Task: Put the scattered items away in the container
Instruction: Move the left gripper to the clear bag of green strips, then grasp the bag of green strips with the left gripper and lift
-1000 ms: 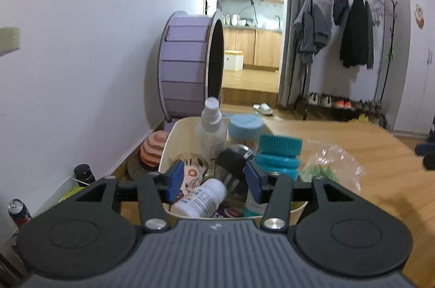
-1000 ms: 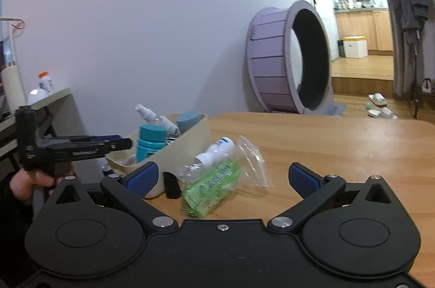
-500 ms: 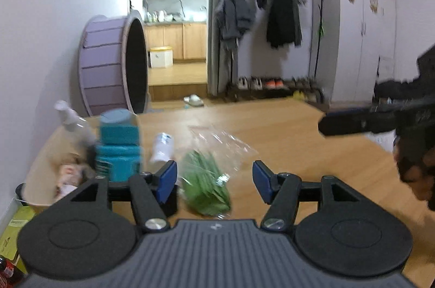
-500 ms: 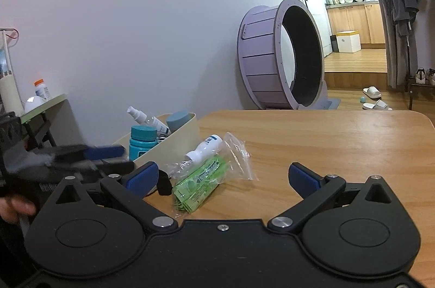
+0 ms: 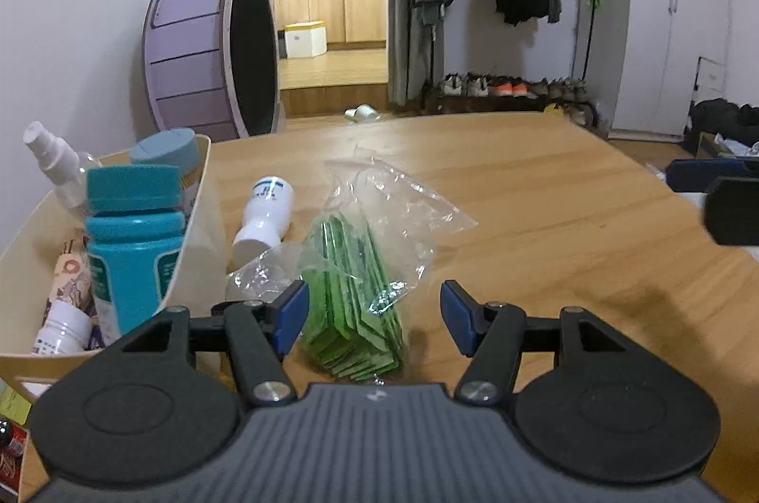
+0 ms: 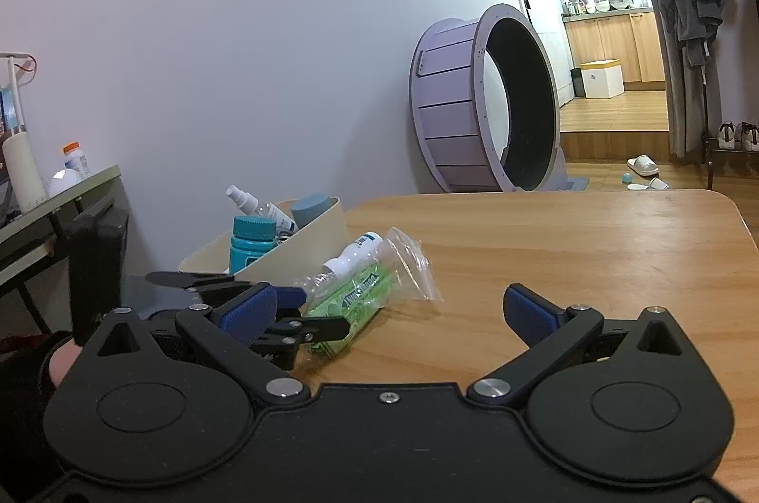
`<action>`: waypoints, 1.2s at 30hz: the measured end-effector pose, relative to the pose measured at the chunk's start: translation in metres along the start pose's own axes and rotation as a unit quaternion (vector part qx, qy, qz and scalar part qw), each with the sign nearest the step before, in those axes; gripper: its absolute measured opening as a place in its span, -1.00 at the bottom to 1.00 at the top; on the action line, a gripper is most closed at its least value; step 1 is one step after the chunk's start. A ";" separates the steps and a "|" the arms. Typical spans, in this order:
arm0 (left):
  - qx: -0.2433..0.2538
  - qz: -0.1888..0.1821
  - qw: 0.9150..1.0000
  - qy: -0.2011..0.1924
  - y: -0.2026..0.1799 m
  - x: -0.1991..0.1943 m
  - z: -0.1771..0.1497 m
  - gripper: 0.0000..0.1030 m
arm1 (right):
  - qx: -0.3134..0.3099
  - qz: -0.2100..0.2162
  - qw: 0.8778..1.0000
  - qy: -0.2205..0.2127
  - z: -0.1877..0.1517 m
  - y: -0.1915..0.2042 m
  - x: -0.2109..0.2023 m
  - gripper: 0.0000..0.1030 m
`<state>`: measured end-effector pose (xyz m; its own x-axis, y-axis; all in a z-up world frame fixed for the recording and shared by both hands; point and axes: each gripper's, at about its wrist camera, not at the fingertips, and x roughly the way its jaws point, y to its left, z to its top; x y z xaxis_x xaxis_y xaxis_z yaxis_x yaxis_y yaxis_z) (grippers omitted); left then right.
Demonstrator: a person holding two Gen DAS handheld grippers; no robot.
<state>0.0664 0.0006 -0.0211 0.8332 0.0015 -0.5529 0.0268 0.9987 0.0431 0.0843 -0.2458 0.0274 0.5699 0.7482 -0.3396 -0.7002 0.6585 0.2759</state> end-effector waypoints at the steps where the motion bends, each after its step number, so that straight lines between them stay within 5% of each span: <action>1: 0.001 0.004 1.000 0.004 -0.001 0.003 0.001 0.17 | 0.004 0.000 1.000 0.001 -0.001 0.000 0.000 1.00; 7: 0.007 0.013 1.000 0.021 -0.005 0.015 0.003 0.14 | -0.006 0.029 0.999 0.012 0.000 0.005 -0.001 1.00; 11: 0.011 0.004 1.000 0.012 -0.003 0.012 -0.001 -0.40 | -0.011 0.044 0.999 0.011 0.001 0.008 -0.005 1.00; 14: 0.006 -0.017 1.000 0.003 -0.002 0.006 -0.003 -0.59 | -0.009 0.042 0.999 0.008 0.001 0.008 -0.006 1.00; 24: 0.015 -0.035 0.997 -0.065 -0.007 -0.037 -0.006 -0.61 | -0.001 0.035 0.999 -0.005 0.003 0.003 -0.016 1.00; 36: -0.034 -0.026 0.986 -0.159 0.039 -0.105 0.003 -0.61 | 0.007 0.053 0.998 -0.013 0.007 0.008 -0.005 1.00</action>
<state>-0.0184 0.0391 0.0409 0.9632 -0.0541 -0.2634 0.0451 0.9982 -0.0399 0.0791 -0.2439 0.0370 0.5044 0.8153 -0.2846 -0.7510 0.5768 0.3214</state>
